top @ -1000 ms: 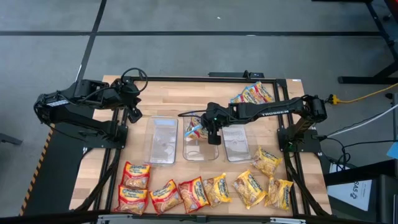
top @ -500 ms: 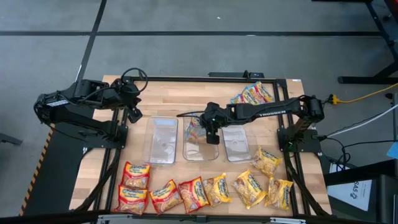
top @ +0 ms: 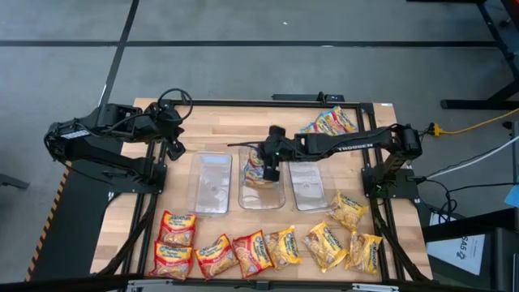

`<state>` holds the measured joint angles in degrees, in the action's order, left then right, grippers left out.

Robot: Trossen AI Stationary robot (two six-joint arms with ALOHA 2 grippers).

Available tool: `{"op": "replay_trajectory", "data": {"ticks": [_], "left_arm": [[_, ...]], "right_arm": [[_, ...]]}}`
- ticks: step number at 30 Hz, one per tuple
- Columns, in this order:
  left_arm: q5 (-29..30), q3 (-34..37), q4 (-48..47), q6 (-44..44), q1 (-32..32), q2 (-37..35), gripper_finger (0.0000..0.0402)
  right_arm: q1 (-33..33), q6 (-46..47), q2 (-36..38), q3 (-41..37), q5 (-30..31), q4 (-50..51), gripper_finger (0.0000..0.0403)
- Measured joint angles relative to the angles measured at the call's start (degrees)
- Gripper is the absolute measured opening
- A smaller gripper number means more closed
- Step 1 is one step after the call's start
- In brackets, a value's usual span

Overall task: Sort Maruchan noodles
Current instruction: Put the blue noodle pack into the middle transparent bin

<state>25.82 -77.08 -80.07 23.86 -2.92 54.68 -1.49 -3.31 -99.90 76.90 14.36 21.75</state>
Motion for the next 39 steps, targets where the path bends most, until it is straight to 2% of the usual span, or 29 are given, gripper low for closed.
{"op": "replay_trajectory", "data": {"ticks": [3, 5, 7, 8, 10, 13, 15, 19, 23, 28, 33, 39], "left_arm": [[0.00, 0.00, 0.00, 0.00, -0.01, 0.00, 0.0000], [0.01, -0.01, 0.00, 0.00, 0.00, 0.02, 0.0000], [0.00, -0.01, 0.00, 0.00, -0.01, 0.00, 0.0000], [0.01, -0.01, 0.00, 0.00, -0.02, 0.01, 0.0000], [0.02, 0.00, 0.00, 0.00, -0.02, 0.00, 0.0000], [0.02, -0.02, 0.00, 0.00, -0.01, 0.01, 0.0000], [0.06, 0.00, -0.01, 0.00, -0.02, 0.00, 0.0000], [0.23, -0.01, 0.00, 0.00, -0.02, 0.01, 0.0000], [0.18, -0.02, 0.00, 0.02, -0.02, 0.02, 0.0000], [0.48, 0.00, 0.00, 0.00, -0.01, 0.02, 0.0000], [0.49, 0.00, 0.02, 0.04, -0.02, 0.01, 0.0000], [0.50, 0.00, 0.04, 0.08, -0.01, 0.02, 0.0000]], "right_arm": [[-0.02, -0.26, 0.02, 4.77, 14.16, 5.48, 0.0082], [-0.08, -0.17, 0.02, 8.81, 25.20, 12.37, 0.0082], [-0.12, 1.91, 0.09, 13.01, 33.67, 21.67, 0.0082], [-0.20, 4.42, 0.09, 15.27, 36.41, 27.62, 0.0082], [-1.10, 12.21, 0.09, 20.22, 38.19, 42.08, 0.0082], [-5.03, 28.83, 0.76, 24.09, 37.62, 63.73, 0.0082], [-8.87, 37.80, 2.61, 22.23, 37.70, 68.11, 0.0082], [-17.43, 35.99, 11.41, 10.27, 27.90, 57.36, 0.0082], [-26.42, 36.07, 17.62, -4.87, 20.04, 48.31, 0.0082], [-34.32, 33.00, 21.15, -20.41, 5.00, 33.70, 0.0082], [-37.82, 32.41, 21.38, -28.20, 0.60, 22.60, 0.0094], [-39.29, 31.56, 21.40, -28.98, 0.05, 15.47, 0.0136]]}}
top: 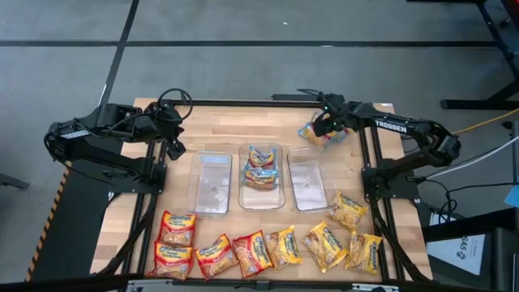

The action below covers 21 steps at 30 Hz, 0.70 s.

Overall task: Sort Maruchan noodles
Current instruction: Put the blue noodle pack into the middle transparent bin

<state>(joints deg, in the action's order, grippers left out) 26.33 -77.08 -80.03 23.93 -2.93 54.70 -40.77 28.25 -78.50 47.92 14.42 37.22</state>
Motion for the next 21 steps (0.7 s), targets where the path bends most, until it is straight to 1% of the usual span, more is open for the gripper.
{"op": "replay_trajectory", "data": {"ticks": [4, 10, 14, 21], "left_arm": [[0.00, 0.00, 0.00, 0.05, -0.01, -0.02, 0.0000], [0.02, 0.00, 0.00, 0.01, 0.00, -0.01, 0.0000], [0.04, 0.00, 0.00, 0.01, -0.01, 0.00, 0.0000], [0.02, -0.01, 0.00, 0.03, 0.00, -0.02, 0.0000]], "right_arm": [[-0.23, -0.59, -0.23, 0.00, -3.97, -1.72, 0.0163], [-0.21, -5.36, -0.48, 0.00, -3.38, -2.48, 0.0185], [-0.57, -9.01, -0.50, 0.00, -4.14, -2.88, 0.0188], [-0.52, -9.27, -2.66, 0.00, -4.62, -3.07, 0.0179]]}}
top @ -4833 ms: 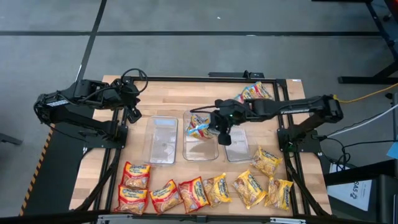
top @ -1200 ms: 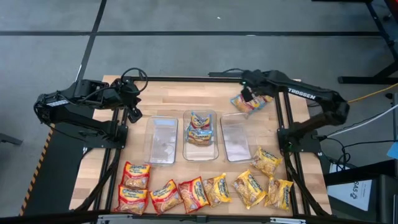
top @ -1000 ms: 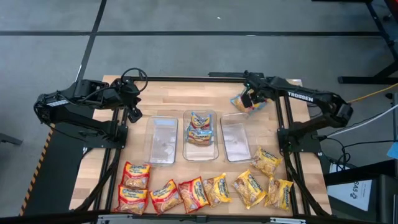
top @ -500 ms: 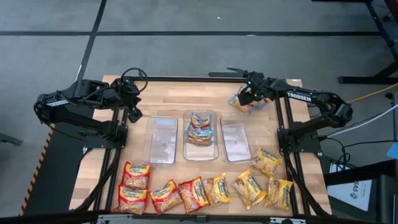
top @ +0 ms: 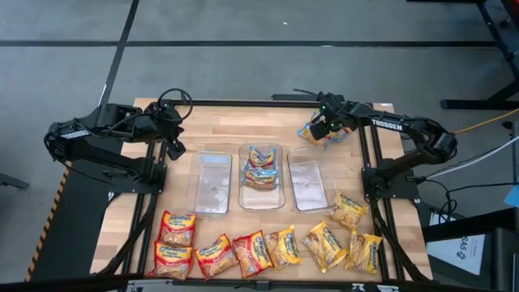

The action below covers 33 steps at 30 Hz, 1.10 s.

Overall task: Sort Maruchan noodles
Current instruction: Put the blue noodle pack into the middle transparent bin

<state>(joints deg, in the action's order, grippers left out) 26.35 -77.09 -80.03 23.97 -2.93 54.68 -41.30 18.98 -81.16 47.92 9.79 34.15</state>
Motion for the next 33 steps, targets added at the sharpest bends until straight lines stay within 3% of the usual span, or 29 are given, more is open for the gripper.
{"op": "replay_trajectory", "data": {"ticks": [9, 13, 18, 24, 33], "left_arm": [[-0.02, 0.00, -0.02, 0.00, -0.01, 0.00, 0.0000], [-0.02, 0.01, -0.02, 0.02, 0.00, 0.02, 0.0000], [-0.02, 0.01, -0.01, -0.02, -0.01, 0.00, 0.0000], [-0.02, 0.01, -0.02, -0.04, -0.01, 0.00, 0.0000], [-0.02, -0.01, -0.02, -0.09, 0.01, 0.02, 0.0000]], "right_arm": [[0.00, 0.10, -2.52, 0.00, -1.16, -0.83, 0.0160], [0.00, 0.17, -2.38, 0.00, -1.63, -1.80, 0.0111], [0.00, -0.14, -2.38, 0.00, -1.94, -1.75, 0.0015], [0.07, -0.24, -1.88, 2.33, -3.25, -1.42, 0.0003], [5.34, -0.20, 2.30, 12.23, -12.83, -1.49, 0.0001]]}}
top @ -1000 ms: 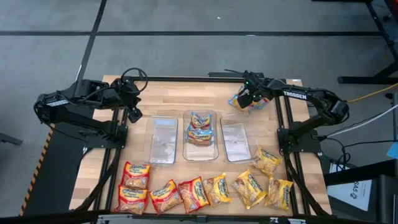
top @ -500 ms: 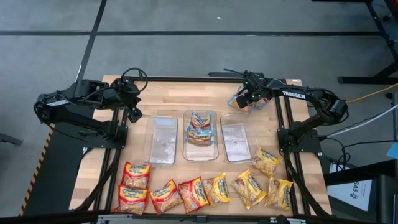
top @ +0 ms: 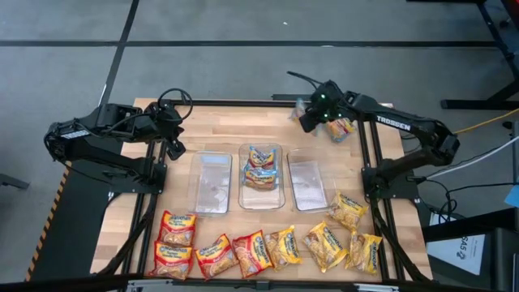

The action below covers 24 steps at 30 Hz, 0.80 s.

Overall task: Sort Maruchan noodles
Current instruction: Put the blue noodle pack into the middle transparent bin

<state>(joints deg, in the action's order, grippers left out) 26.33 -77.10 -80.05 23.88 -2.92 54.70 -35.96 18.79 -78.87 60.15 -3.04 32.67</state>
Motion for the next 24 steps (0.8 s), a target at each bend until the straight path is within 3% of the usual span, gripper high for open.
{"op": "replay_trajectory", "data": {"ticks": [5, 11, 19, 24], "left_arm": [[0.01, 0.02, -0.01, 0.00, 0.00, 0.00, 0.0000], [0.16, 0.02, -0.02, -0.21, 0.00, 0.00, 0.0000], [1.49, 0.01, -0.02, -0.46, 0.00, 0.00, 0.0000], [1.58, 0.00, -0.02, -0.46, -0.01, -0.02, 0.0000]], "right_arm": [[8.71, 0.33, 1.73, 5.49, -0.89, 0.13, 0.0001], [21.93, 0.67, 1.79, 11.19, 3.39, -0.03, 0.0000], [38.42, 3.76, 0.66, 9.88, 13.49, -4.38, 0.0000], [43.28, 3.02, -3.51, 9.80, 15.83, -12.74, 0.0000]]}}
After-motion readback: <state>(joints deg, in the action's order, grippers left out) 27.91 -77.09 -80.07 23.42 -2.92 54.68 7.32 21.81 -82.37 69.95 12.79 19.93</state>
